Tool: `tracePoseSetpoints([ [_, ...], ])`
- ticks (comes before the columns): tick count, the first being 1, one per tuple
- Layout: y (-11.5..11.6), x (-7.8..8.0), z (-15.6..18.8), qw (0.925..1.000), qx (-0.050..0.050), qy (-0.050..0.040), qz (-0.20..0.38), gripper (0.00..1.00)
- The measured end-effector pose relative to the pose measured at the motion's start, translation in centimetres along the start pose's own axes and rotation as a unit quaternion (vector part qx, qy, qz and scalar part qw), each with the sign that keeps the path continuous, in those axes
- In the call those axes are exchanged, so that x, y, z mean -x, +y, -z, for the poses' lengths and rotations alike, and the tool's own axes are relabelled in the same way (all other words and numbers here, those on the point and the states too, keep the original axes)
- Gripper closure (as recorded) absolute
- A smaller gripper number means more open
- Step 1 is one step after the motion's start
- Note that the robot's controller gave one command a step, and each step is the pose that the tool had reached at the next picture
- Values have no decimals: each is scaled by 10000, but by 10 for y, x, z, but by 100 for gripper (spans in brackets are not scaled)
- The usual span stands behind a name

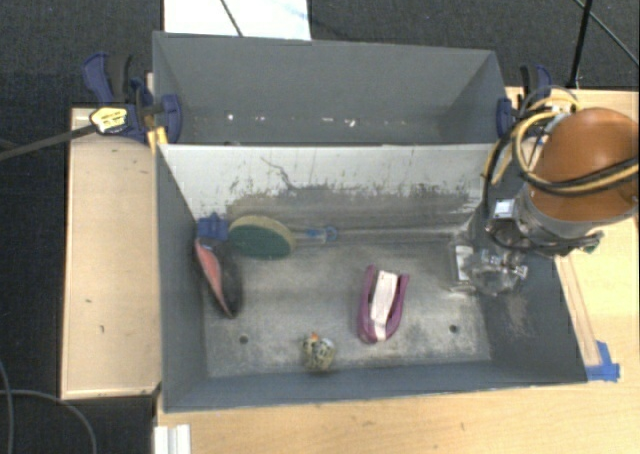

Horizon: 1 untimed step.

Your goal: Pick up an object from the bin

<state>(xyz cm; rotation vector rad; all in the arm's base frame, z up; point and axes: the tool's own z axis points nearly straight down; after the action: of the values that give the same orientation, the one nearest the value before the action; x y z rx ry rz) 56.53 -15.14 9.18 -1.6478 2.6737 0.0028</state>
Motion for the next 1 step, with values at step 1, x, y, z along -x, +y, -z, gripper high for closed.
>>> tracePoseSetpoints([
  [1, 1, 4, 0, 10000, 8, -36, -11, 0],
])
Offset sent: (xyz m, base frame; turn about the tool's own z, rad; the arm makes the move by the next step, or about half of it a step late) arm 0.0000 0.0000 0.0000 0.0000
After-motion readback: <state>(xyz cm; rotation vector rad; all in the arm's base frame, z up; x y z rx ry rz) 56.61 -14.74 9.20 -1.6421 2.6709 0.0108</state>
